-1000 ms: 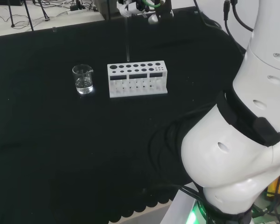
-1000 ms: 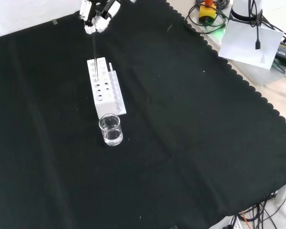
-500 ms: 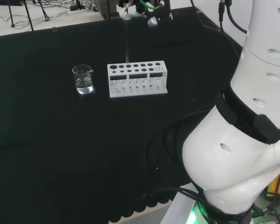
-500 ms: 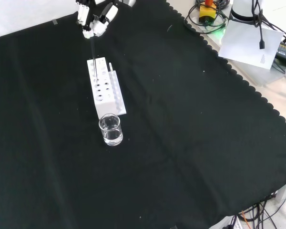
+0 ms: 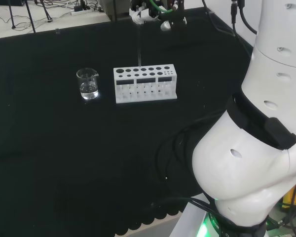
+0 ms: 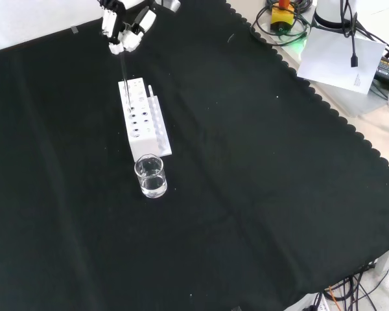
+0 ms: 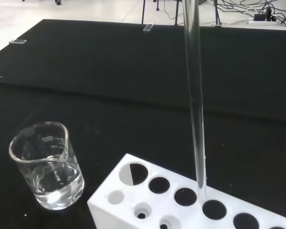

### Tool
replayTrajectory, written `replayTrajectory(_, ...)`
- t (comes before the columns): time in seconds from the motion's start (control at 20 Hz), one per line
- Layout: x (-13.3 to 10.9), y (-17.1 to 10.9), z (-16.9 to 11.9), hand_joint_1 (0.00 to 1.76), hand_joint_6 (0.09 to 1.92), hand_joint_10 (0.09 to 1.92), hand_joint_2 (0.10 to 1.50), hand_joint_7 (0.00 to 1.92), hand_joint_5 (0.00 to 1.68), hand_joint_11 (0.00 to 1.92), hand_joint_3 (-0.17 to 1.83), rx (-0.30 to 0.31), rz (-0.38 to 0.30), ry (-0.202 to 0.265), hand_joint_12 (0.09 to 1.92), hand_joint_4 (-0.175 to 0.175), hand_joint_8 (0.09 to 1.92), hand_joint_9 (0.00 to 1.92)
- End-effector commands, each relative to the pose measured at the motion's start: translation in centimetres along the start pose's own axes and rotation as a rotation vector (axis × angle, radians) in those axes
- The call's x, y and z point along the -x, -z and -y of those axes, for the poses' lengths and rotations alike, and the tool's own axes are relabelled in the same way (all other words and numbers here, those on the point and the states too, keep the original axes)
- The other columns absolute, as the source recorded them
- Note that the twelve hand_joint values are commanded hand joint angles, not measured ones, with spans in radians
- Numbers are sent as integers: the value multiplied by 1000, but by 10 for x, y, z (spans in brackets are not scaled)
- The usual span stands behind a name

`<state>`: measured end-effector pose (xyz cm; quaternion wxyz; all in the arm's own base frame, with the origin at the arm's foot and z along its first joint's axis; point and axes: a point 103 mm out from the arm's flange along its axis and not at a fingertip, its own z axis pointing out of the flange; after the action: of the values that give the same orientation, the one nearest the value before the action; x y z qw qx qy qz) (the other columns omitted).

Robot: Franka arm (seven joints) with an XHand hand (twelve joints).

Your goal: Put the glass rod back on the white test tube rack.

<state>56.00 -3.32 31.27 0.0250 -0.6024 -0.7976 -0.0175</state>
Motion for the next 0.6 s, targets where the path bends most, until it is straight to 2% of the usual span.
replayTrajectory(0.05, -9, 15, -3, 1283, 599, 952, 1111, 991, 1043, 1649, 0, 20, 13, 14, 904, -175, 1318, 1613)
replayTrajectory(0.2, -14, 22, -4, 1283, 598, 952, 1111, 992, 1044, 1649, 0, 33, 14, 20, 904, -175, 1317, 1613)
replayTrajectory(0.6, -13, 10, 0, 1283, 597, 951, 1111, 992, 1044, 1649, 0, 14, 4, 17, 905, -175, 1317, 1616)
